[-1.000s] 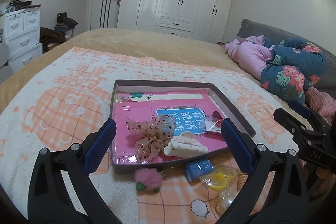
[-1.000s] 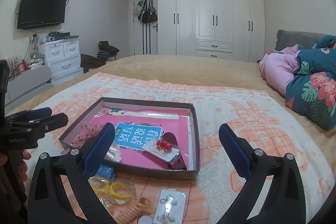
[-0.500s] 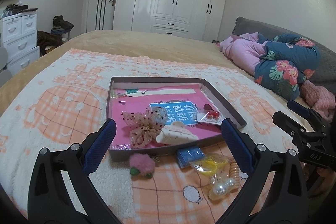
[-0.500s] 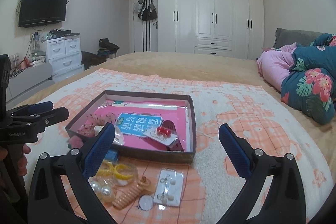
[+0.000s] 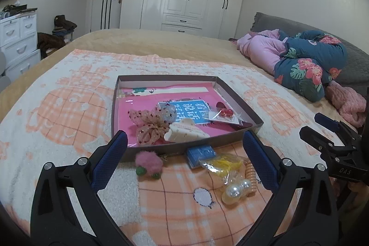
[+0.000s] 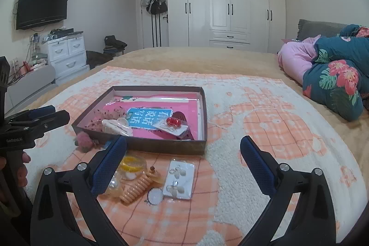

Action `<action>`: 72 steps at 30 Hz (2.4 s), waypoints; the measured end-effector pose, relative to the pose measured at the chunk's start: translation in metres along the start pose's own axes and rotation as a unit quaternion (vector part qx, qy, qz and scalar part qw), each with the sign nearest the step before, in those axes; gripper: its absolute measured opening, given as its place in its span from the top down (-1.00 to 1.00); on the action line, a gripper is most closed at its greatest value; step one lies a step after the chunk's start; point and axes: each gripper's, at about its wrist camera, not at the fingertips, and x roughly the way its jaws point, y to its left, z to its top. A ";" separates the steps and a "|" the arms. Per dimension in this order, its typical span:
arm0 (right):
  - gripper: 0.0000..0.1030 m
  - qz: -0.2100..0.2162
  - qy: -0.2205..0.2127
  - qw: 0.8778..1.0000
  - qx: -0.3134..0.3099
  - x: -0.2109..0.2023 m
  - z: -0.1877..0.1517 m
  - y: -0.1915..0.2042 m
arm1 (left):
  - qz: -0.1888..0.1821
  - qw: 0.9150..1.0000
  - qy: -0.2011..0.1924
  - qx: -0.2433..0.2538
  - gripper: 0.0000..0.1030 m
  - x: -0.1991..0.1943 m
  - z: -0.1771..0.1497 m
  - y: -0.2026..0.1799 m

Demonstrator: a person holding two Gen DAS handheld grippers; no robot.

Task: Organize jewelry
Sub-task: 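Withdraw both tools from the tray over the remaining loose items, then grasp the bagged white pearl earrings with the left tool while the right tool grasps the white earring card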

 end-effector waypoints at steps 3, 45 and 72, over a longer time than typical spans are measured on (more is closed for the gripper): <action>-0.87 0.000 0.006 1.000 0.002 -0.003 -0.003 -0.002 | -0.002 1.000 0.004 0.002 -0.78 -0.001 -0.003 -0.002; -0.87 -0.010 0.124 0.992 0.028 0.029 -0.048 -0.022 | -0.057 0.990 0.116 0.063 -0.78 0.050 -0.057 -0.044; -0.46 0.007 0.150 0.989 -0.005 0.066 -0.052 -0.005 | -0.119 0.980 0.147 0.066 0.29 0.067 -0.061 -0.056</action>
